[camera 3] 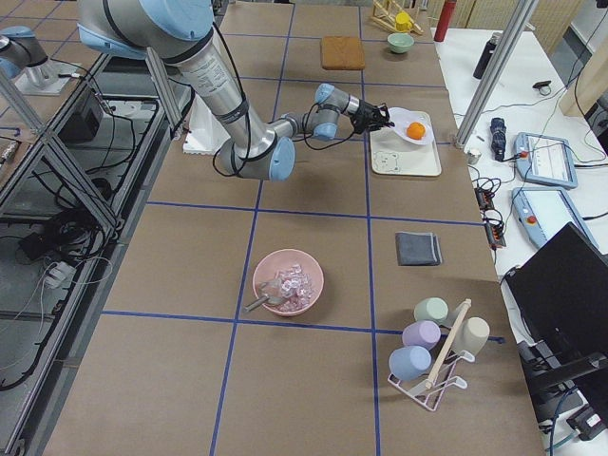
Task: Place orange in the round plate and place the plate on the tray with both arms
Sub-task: 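Carry the plate with the right gripper onto the cream bear tray and release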
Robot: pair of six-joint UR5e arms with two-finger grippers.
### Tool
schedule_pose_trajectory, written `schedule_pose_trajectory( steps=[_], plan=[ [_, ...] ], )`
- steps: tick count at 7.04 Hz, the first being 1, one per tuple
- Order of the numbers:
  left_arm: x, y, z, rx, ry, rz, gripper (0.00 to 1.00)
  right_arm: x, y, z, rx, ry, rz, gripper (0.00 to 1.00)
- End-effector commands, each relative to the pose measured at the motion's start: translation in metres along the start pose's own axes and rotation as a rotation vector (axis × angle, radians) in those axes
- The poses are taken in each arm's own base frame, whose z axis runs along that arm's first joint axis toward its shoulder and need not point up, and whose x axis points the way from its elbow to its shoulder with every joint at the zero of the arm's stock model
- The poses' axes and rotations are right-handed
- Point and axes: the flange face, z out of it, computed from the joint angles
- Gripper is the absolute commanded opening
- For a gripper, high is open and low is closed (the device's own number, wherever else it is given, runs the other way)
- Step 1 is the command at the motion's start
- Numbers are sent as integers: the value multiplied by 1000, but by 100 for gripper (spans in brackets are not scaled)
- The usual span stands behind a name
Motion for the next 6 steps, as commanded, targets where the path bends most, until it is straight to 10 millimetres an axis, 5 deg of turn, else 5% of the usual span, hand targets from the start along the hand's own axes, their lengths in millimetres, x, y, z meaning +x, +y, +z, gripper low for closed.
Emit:
schedule_pose_trajectory(
  steps=[1, 2, 3, 4, 6],
  plan=[
    [1, -3, -1, 3, 0, 3, 99, 2, 1, 0, -11, 19, -3, 54],
    [1, -4, -2, 4, 1, 4, 99, 10, 0, -17, -74, 59, -57, 100],
    [2, -4, -1, 3, 1, 5, 99, 13, -7, -52, -197, 91, -262, 100],
    [2, -4, -1, 3, 1, 5, 99, 25, -36, -74, -265, 116, -447, 100],
    [1, -4, -1, 2, 1, 4, 99, 43, -57, -76, -330, 333, -860, 100]
  ],
)
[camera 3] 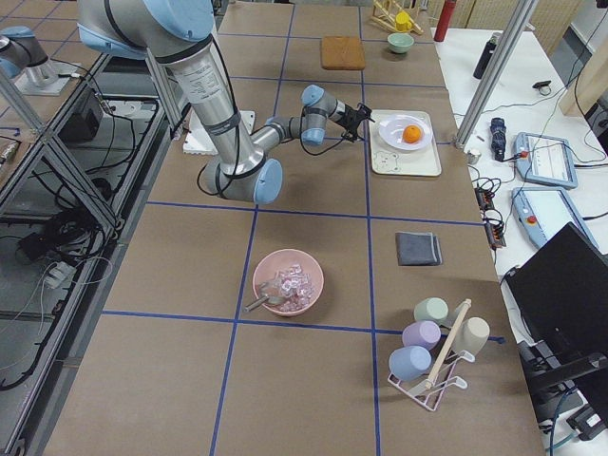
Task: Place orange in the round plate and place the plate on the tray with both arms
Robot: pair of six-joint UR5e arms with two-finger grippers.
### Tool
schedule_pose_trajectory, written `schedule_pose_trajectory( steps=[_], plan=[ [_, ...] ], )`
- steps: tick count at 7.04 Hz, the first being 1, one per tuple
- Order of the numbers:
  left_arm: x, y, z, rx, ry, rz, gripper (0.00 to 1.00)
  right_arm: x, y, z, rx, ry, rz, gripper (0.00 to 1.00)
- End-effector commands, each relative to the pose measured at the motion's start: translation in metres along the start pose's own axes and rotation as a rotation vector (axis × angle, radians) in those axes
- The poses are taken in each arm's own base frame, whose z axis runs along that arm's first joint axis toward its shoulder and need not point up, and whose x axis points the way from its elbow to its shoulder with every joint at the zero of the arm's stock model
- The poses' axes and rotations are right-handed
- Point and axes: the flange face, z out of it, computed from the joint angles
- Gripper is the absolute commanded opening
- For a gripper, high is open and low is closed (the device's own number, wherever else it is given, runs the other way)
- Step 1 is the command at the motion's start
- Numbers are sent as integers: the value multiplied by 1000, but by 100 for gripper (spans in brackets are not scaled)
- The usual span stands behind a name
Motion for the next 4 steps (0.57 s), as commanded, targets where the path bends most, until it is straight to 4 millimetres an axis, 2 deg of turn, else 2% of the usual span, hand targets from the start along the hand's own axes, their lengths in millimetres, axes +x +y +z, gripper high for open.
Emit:
schedule_pose_trajectory(
  steps=[1, 2, 3, 4],
  plan=[
    [-1, 0, 1, 0, 0, 0, 99, 19, -24, 1, -81, 248, -448, 100],
    [0, 0, 1, 0, 2, 0, 99, 28, -61, -1, -144, 355, -557, 100],
    [0, 0, 1, 0, 2, 0, 99, 38, -102, -19, -233, 425, -683, 100],
    [0, 0, 1, 1, 3, 1, 99, 35, -138, -34, -297, 458, -787, 100]
  ],
)
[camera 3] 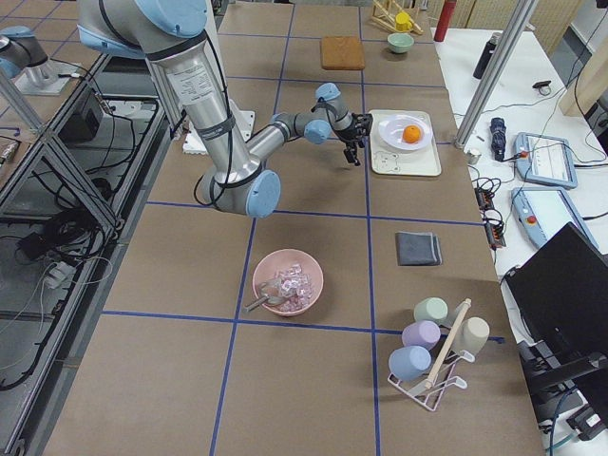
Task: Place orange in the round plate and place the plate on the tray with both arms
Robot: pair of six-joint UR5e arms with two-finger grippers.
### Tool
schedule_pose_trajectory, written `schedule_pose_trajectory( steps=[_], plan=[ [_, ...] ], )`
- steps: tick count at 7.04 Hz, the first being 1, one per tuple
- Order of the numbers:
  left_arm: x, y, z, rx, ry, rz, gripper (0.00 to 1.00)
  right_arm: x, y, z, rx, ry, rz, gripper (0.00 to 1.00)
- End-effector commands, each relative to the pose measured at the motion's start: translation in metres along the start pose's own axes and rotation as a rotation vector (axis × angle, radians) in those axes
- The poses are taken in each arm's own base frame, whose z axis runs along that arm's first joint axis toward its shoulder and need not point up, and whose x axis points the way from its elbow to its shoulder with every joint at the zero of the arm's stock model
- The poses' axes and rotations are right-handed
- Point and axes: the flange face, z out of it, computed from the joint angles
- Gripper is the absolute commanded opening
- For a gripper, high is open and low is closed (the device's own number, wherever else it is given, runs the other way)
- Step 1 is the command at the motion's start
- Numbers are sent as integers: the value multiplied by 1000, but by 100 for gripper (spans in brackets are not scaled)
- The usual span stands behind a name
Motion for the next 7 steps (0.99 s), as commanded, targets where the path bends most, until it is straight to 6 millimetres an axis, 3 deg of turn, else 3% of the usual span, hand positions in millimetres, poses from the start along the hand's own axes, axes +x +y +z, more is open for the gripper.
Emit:
schedule_pose_trajectory(
  steps=[1, 2, 4, 6, 7],
  plan=[
    [0, 0, 0, 1, 1, 1, 99, 71, -52, -28, -147, 61, -225, 100],
    [0, 0, 0, 1, 1, 1, 99, 126, -82, -42, -215, 34, -333, 100],
    [-1, 1, 2, -3, 0, 8, 99, 255, -127, -63, -298, -25, -462, 100],
    [-2, 1, 3, -5, 0, 4, 99, 371, -151, -83, -330, -43, -497, 100],
    [-2, 1, 3, -5, 0, 4, 99, 430, -162, -102, -356, -50, -475, 100]
  ],
)
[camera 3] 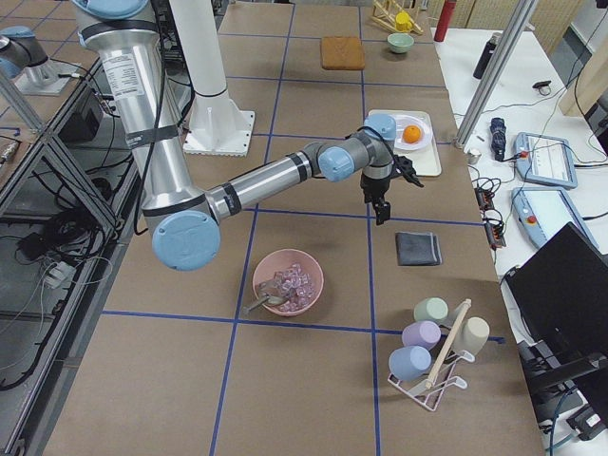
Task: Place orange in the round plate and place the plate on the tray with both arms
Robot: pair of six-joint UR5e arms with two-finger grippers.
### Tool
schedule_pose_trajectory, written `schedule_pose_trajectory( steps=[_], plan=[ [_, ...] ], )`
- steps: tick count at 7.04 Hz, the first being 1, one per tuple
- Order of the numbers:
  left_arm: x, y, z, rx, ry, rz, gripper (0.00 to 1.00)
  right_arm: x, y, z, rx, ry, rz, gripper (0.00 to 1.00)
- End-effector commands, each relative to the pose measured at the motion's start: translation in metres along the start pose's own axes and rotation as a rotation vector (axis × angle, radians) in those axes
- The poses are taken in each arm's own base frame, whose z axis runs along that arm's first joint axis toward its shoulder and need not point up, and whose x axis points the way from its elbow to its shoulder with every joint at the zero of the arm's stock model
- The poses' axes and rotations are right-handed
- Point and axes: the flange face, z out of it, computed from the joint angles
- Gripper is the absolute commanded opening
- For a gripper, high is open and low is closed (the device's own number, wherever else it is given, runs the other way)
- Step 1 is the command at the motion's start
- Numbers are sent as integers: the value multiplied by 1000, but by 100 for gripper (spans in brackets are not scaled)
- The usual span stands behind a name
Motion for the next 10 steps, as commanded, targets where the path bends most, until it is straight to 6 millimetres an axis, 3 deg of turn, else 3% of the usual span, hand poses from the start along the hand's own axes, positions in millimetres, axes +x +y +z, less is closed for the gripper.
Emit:
schedule_pose_trajectory(
  steps=[1, 3, 4, 6, 10],
  plan=[
    [-3, 3, 3, -6, 1, -2, 99, 113, 56, -29, -63, -19, 12, 100],
    [-5, 4, 5, -10, 0, -7, 99, 178, 102, -49, -150, -14, 81, 100],
    [-8, 5, 8, -18, 1, -13, 99, 196, 141, -40, -175, -10, 121, 100],
    [-10, 6, 10, -21, 1, -16, 99, 207, 169, -29, -194, -12, 151, 100],
    [-13, 8, 14, -28, 9, -28, 99, 214, 178, -19, -209, -15, 177, 100]
  ],
)
